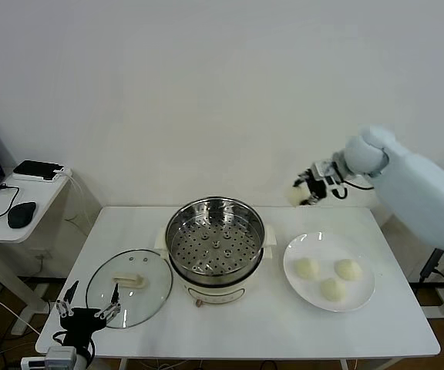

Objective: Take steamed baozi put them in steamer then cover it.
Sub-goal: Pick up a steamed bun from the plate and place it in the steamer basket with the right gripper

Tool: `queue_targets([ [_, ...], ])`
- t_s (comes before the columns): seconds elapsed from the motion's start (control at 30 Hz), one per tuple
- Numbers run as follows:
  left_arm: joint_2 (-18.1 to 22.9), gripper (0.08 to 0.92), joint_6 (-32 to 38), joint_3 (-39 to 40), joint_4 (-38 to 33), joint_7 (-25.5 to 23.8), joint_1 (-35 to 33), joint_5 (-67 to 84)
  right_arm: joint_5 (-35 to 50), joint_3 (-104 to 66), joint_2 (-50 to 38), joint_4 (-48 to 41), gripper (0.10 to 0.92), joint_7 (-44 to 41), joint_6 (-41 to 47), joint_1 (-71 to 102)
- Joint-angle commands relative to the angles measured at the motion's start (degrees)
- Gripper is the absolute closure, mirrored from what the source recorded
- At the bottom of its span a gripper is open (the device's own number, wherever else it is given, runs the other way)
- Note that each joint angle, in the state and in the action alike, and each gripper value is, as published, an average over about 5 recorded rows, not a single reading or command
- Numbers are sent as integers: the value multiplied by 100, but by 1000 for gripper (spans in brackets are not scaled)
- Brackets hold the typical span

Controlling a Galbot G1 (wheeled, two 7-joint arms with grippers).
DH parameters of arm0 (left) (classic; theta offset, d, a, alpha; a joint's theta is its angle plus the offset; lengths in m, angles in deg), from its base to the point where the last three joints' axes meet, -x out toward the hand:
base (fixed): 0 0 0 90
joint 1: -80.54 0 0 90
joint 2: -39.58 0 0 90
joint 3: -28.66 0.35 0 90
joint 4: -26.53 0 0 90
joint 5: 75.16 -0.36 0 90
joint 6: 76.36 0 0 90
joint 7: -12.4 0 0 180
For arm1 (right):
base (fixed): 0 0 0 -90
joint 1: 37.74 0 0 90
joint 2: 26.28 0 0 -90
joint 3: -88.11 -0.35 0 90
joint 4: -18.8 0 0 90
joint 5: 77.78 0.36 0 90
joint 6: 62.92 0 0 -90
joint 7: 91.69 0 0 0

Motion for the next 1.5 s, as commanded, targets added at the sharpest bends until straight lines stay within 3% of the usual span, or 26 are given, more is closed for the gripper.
queue_targets([
  [0.03,-24,177,-51,-12,99,-19,7,93,840,1086,412,326,482,125,-64,-946],
  [0.2,-66,177,-65,-51,140,-30,21,112,973,1824,1025,218,482,430,-419,-1142],
  [0.43,-49,177,-63,-133,130,-52,-2,114,331,2354,1576,-74,482,798,-1087,-694],
  [0.77,-36,177,-79,-227,65,-58,-8,114,-1620,2075,2127,-1300,482,1419,-2616,-204],
  [1.0,17,177,-79,-230,76,-55,12,102,-2510,1818,2402,-1901,479,1890,-3192,-44],
  [1.5,7,177,-64,-331,94,-54,-15,102,-2561,1742,2688,-2153,448,2030,-3397,92],
])
